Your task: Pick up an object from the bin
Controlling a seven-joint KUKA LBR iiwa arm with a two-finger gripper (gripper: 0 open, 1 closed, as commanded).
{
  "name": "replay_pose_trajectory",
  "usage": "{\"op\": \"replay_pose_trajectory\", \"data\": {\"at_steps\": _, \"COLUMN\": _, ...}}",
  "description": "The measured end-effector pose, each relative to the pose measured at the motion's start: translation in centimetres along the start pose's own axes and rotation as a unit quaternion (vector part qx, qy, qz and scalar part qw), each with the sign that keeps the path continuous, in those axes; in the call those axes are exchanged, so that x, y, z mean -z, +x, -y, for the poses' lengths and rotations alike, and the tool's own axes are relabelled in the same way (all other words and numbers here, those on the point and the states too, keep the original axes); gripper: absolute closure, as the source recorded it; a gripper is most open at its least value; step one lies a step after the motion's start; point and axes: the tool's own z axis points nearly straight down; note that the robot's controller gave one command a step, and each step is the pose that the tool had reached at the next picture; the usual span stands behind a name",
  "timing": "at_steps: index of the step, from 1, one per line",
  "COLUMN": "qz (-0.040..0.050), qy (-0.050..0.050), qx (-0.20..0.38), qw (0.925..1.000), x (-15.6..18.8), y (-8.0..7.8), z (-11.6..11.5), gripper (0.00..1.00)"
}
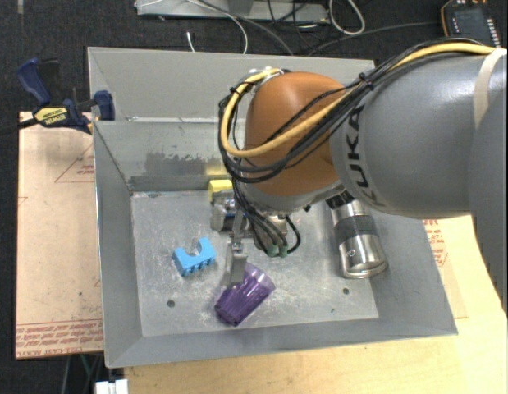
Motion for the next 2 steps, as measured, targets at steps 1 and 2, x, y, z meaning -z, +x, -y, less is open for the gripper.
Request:
{"op": "replay_pose_trajectory", "data": {"at_steps": 1, "qz": -0.0013, "qy": 0.002, "qx": -0.001, "qw": 1.0000, "x": -0.1, "y": 0.0, "z": 0.2, "gripper": 0.00}}
{"op": "replay_pose_trajectory", "data": {"at_steps": 2, "qz": -0.0024, "qy": 0.001, "qx": 0.130, "qw": 0.9915, "x": -6.5, "y": 3.2, "z": 5.5, "gripper": 0.00}}
